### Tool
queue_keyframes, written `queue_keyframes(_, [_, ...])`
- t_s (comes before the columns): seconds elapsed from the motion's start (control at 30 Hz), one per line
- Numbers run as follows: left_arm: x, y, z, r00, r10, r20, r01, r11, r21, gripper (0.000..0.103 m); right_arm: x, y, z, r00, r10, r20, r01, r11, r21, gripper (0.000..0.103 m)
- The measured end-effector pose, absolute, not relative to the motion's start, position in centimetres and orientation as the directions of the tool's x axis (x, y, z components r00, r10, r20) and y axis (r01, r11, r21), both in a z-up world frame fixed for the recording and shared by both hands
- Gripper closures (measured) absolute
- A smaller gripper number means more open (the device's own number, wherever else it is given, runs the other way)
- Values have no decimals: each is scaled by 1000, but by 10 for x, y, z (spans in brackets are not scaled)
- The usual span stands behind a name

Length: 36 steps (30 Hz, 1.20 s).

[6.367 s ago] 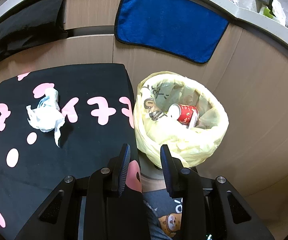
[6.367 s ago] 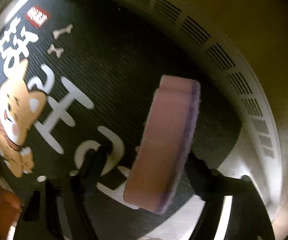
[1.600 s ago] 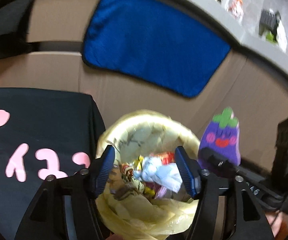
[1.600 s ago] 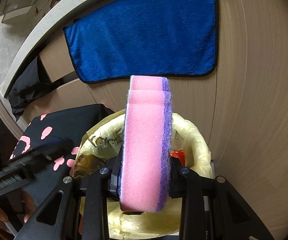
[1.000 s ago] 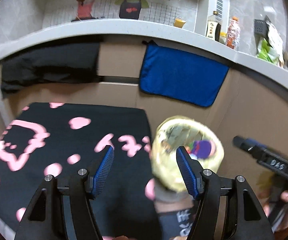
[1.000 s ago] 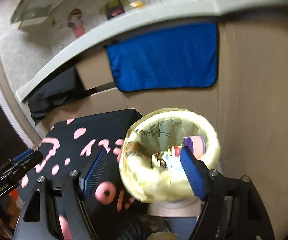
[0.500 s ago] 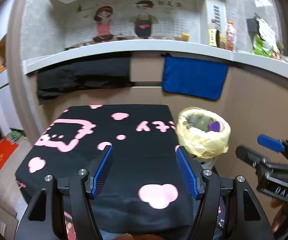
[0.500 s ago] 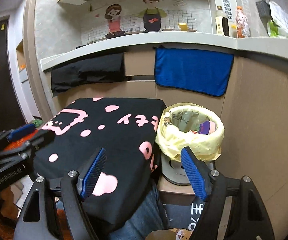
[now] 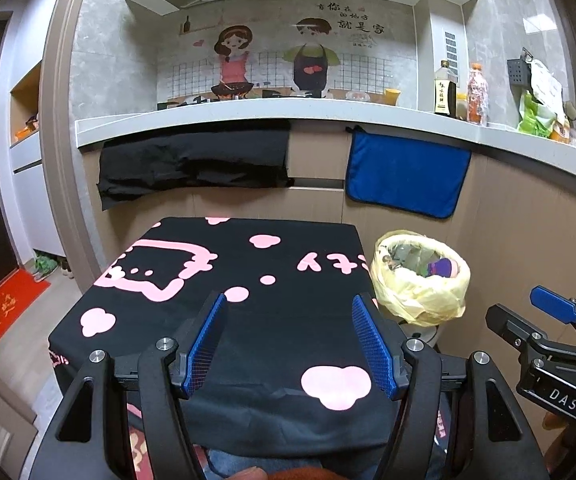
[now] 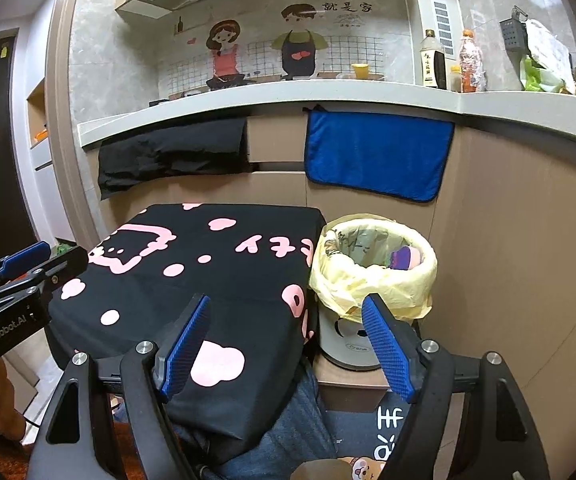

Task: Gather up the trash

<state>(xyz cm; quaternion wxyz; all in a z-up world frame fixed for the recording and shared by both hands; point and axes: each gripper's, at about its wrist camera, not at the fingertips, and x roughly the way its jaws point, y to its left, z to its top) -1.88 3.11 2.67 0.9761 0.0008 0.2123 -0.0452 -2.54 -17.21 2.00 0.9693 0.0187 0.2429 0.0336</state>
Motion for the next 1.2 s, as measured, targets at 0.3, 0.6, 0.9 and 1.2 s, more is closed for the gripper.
queue_keyframes(0.3, [-24,30,27,911,-92,-403,94,995,-14,38,-27,-172,19,881,72,-467,-54,997,52,28])
queue_keyframes(0.6, [-26,28,28,911,-98,-400,102,995,-11,38,-29,-173,18,883,70,-464,-53,997,51,28])
queue_keyframes(0.9, [-25,27,27,906,-115,-407,123,992,-7,38,-32,-173,19,885,65,-461,-44,998,55,27])
queue_keyframes(1.2, [-26,24,26,906,-120,-406,129,992,-6,38,-35,-176,21,890,61,-451,-38,997,60,27])
